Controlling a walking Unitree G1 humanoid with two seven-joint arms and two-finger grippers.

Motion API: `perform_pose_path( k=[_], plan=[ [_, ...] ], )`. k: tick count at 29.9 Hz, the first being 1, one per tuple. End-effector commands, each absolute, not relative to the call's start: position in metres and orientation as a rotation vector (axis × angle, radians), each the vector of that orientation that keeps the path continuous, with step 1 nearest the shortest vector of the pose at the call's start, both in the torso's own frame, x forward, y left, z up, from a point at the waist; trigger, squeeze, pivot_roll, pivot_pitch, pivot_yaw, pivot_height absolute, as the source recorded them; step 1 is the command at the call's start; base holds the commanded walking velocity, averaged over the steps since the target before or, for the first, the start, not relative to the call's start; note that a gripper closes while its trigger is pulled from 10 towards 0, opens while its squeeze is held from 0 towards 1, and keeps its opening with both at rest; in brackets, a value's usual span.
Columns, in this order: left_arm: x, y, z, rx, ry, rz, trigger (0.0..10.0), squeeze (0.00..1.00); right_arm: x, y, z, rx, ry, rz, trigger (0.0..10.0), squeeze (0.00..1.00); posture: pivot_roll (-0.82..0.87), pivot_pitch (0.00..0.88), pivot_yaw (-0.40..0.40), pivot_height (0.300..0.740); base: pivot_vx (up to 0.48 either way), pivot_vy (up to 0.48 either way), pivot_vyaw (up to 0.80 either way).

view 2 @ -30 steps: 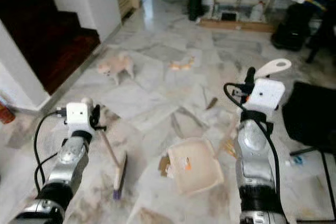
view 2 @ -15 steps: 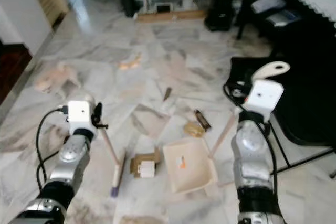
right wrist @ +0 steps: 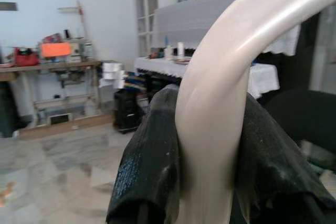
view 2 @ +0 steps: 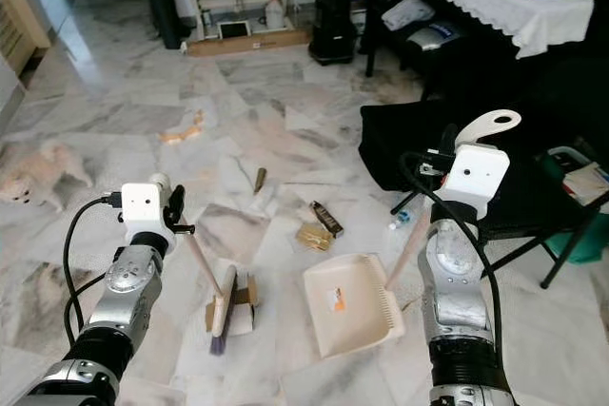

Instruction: Sweep floor

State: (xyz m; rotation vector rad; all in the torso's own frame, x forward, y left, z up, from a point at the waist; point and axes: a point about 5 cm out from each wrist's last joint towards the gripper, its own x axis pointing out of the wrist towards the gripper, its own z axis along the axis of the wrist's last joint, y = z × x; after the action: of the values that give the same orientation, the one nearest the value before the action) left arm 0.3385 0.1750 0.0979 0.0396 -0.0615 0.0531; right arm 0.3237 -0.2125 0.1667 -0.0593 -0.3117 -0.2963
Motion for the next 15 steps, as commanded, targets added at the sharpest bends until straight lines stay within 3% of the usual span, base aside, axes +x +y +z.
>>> perform_pose_path(
  k=[1,12,15],
  plan=[
    [0.3419,0.1798,0.1098,0.044,-0.108,0.070,10.0,0.00,0.3244,-0.2102,0.1744,-0.053,-0.353,-0.286,10.0,0.00,-0.02,0.037,0.039,0.740,0.000,0.480,0.00],
    [0.3441,0.1812,0.1148,0.046,-0.123,0.077,10.0,0.00,0.3245,-0.2077,0.1726,-0.051,-0.354,-0.273,10.0,0.00,-0.01,0.041,0.039,0.740,0.000,0.480,0.00],
    [0.3440,0.1816,0.1166,0.058,-0.137,0.076,10.0,0.00,0.3249,-0.2072,0.1721,-0.050,-0.351,-0.271,10.0,0.00,-0.01,0.042,0.039,0.740,0.000,0.112,0.00]
  ],
)
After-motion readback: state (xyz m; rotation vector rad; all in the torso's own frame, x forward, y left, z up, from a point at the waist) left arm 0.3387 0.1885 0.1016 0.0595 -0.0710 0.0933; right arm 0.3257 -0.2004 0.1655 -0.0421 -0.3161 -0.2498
